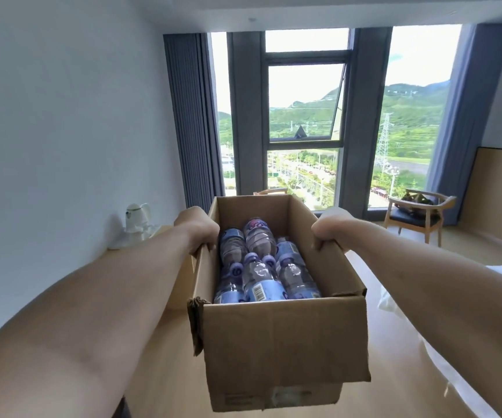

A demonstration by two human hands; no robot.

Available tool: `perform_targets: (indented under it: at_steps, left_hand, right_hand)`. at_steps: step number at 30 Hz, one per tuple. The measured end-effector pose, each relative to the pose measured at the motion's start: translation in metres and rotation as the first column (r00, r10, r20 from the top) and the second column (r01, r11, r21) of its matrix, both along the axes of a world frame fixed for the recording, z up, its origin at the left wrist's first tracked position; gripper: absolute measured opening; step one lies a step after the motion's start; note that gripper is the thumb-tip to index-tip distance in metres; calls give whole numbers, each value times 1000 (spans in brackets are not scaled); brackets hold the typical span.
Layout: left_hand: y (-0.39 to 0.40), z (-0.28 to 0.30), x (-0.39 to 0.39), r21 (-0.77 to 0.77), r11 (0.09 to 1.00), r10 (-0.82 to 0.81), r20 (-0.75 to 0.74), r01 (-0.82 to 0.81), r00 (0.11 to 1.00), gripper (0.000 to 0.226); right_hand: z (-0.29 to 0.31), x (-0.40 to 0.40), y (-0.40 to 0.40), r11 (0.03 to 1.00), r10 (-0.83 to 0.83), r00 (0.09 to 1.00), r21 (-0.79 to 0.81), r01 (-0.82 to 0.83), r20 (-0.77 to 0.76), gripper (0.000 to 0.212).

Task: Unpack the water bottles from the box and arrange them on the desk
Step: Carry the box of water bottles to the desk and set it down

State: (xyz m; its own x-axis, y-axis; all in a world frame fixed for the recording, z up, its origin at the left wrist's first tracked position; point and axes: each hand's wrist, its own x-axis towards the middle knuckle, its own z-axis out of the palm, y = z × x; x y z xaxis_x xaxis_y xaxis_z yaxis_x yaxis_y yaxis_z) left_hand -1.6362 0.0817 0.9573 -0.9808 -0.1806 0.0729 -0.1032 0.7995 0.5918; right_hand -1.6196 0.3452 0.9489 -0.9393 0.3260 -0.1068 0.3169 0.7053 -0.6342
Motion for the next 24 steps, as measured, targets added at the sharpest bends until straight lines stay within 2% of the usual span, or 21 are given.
perform_targets:
  at_steps: [7,15,20,24]
  left_hand:
    - [26,-14,-163,43,998,56,-6,-56,998,30]
    - [29,-28,-336,54,985,164,10,-164,986,25]
    - [10,-73,-440,66,980,188,33,-190,982,24]
    - [-12,-130,-526,49,979,192,85,-196,978,23]
  right_hand:
    - [-3,-187,29,996,81,996,24,-80,-28,27]
    - [-10,-374,30,989,138,990,47,-138,-11,27]
    - [-54,-479,11,988,143,990,62,-144,20,25]
    - [-111,-563,-13,991,104,992,74,-110,74,21]
